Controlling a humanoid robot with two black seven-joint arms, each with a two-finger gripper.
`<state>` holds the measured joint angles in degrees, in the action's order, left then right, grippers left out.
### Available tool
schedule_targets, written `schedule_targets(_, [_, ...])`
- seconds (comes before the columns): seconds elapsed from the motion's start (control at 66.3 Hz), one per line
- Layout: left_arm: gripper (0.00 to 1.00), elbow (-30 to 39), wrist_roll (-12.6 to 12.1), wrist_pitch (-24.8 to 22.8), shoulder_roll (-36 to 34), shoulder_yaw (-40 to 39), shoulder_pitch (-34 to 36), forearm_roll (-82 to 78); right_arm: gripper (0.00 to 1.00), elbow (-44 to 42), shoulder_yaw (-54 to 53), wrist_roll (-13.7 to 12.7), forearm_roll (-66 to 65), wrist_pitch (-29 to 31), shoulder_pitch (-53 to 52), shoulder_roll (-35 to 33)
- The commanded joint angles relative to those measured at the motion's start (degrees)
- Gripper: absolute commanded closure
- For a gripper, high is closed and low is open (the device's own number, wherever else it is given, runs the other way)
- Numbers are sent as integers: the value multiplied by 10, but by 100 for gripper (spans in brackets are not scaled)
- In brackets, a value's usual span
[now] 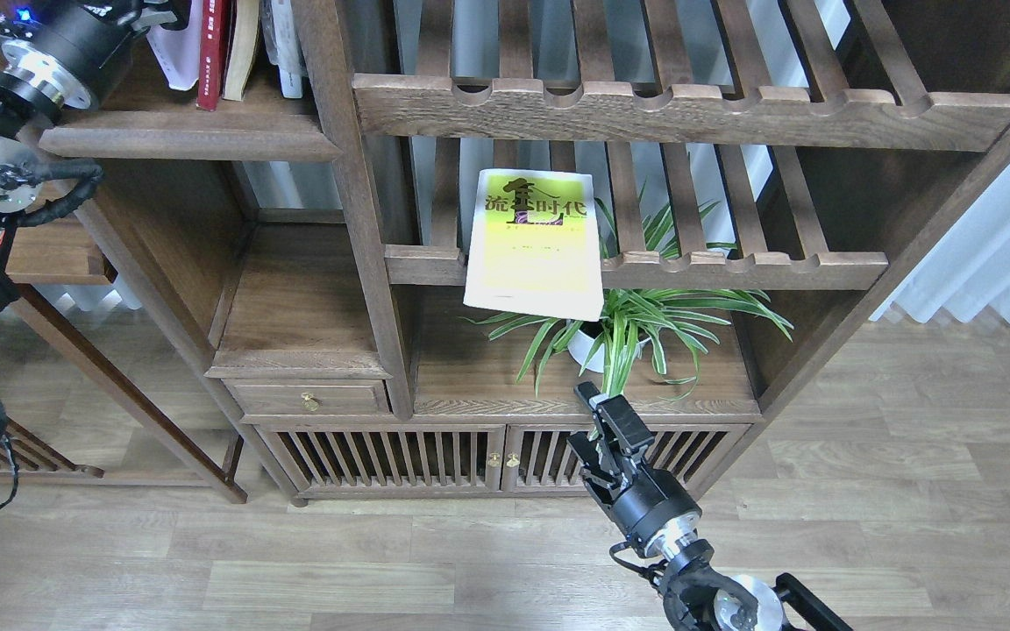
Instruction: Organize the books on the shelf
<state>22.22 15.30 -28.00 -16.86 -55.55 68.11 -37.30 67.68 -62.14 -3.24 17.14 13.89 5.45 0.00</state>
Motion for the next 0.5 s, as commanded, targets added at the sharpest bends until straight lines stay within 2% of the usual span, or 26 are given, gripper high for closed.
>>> schedule_targets(0.0, [63, -3, 0, 0, 2, 0, 0, 0, 1, 0, 0, 0, 0, 0, 0, 0])
schedule_targets(0.09, [58, -6, 0, 0, 4, -3, 1, 0, 1, 0, 0, 0, 0, 0, 0, 0])
schedule_targets(0.181, [46, -7, 1, 0, 6, -3, 1, 0, 1, 0, 0, 0, 0, 0, 0, 0])
schedule_targets(0.301, [42, -7, 2, 0, 8, -6, 4, 2, 1, 0, -1, 0, 0, 0, 0, 0])
schedule_targets(0.377, [30, -6, 4, 0, 8, -7, 6, 17, 1, 0, -3, 0, 0, 0, 0, 0])
schedule_targets(0.467, [0, 0, 2, 0, 7, -5, 7, 46, 1, 1, -3, 0, 0, 0, 0, 0])
schedule_targets(0.482, [0, 0, 0, 0, 7, -5, 7, 48, 1, 1, -3, 0, 0, 0, 0, 0])
